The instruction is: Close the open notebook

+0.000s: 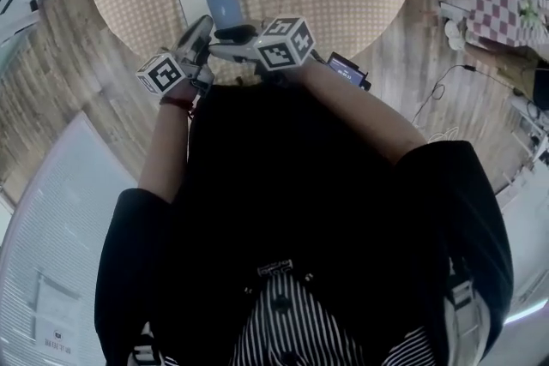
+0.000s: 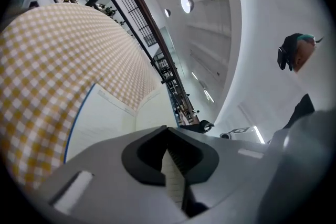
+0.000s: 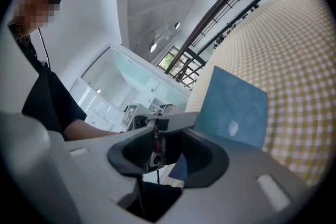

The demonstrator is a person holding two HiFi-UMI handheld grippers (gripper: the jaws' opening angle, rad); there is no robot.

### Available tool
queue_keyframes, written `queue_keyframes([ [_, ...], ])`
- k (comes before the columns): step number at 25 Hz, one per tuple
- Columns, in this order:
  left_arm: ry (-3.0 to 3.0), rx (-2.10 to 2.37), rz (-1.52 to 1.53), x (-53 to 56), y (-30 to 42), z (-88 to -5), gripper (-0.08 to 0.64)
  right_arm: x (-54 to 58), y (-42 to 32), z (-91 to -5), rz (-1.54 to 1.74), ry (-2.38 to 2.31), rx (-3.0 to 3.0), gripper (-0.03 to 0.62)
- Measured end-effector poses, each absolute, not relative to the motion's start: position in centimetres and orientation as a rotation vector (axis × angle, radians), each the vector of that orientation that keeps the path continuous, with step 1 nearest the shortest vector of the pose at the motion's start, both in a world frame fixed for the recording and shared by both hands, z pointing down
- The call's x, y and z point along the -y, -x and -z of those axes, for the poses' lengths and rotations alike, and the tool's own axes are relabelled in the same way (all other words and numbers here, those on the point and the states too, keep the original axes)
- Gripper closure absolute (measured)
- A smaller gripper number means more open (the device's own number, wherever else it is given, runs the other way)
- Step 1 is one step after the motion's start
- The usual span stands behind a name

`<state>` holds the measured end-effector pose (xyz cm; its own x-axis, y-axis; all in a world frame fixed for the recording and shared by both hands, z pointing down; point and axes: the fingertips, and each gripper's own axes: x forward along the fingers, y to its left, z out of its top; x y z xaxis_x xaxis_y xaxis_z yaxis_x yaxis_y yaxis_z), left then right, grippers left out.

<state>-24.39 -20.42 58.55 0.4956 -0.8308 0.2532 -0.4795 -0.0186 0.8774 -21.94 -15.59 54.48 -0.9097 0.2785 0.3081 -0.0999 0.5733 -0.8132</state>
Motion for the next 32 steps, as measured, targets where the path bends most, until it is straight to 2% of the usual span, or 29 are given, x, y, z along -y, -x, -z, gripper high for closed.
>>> queue_keyframes([
  [6,-1.396,1.432,0.287,16.8,30.1,-61.5,0.561,13.9,24.3,-57.1,-1.245,0.107,2.320,0.426],
  [12,-1.378,1.602,0.199,14.1,33.3,-59.9,0.561,12.9,24.3,-59.3,-1.109,0.018,2.245,0.430],
  [16,-1.478,1.592,0.128,14.6,31.1,-57.5,0.561,13.3,23.8,-59.3,-0.992,-0.044,2.245,0.589],
  [24,-1.748,1.524,-0.059,19.5,24.5,-52.9,0.561,16.6,22.0,-54.9,-0.871,-0.122,2.401,0.591],
  [28,-1.929,1.527,-0.143,22.4,21.6,-48.6,0.561,21.6,18.5,-51.0,-0.779,-0.318,2.499,0.591],
  [32,-2.043,1.518,-0.147,24.1,19.0,-45.2,0.561,25.9,14.4,-46.7,-0.846,-0.555,2.566,0.591],
])
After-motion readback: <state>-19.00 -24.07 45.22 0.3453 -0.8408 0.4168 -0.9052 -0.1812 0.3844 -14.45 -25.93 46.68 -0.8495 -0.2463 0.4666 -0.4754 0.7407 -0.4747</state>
